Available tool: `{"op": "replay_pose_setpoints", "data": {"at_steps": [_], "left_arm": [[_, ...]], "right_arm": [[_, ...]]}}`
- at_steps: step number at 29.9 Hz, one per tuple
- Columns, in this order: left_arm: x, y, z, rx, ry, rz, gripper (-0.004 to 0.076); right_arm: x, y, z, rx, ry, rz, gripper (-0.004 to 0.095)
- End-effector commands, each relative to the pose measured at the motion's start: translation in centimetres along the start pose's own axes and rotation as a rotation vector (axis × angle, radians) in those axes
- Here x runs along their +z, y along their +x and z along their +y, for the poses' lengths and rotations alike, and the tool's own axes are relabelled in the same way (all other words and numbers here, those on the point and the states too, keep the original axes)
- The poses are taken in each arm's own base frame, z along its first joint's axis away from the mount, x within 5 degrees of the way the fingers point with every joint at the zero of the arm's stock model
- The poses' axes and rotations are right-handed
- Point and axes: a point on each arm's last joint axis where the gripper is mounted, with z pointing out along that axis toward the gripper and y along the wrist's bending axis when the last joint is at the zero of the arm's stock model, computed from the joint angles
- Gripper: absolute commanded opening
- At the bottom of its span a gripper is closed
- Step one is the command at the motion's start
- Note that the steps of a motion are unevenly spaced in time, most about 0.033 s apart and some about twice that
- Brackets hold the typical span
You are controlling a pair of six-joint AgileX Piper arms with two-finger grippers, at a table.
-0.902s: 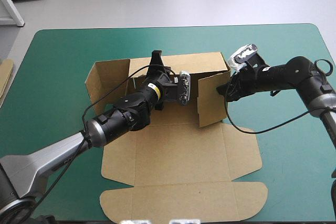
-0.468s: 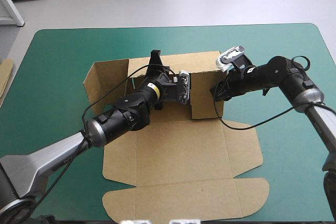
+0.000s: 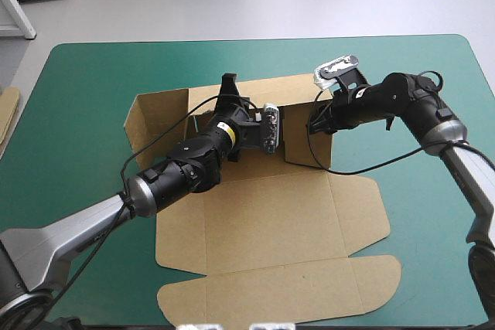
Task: Fold the box
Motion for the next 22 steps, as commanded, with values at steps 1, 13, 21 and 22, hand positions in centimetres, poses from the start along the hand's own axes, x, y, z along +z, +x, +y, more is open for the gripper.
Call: {"op": "replay_pose_setpoints", "data": {"at_steps": [1,13,21,22], "left_arm": [[-1.5,-0.4,1.7,-0.028,-0.056,-0.049,-0.0008],[-1.5,-0.5,1.7,-0.029,-0.056,-0.057,-0.0008],[-1.6,-0.9,1.9,0.001,-0.078,-0.112,-0.0005],[-1.7,-1.0,2.0,-0.004,-0.081,-0.121,0.0008]], "right_arm": [[-1.8,-1.7,0.3,0.002,0.015,-0.117,0.0388],[-0.4,-1.5,0.5,0.03,-0.033,-0.092,0.008],[-0.3,-1.4,0.8,0.013,-0.052,-0.077,-0.0019],[-0.3,-1.4,0.8,0.013,-0.052,-0.077,-0.0019]]}}
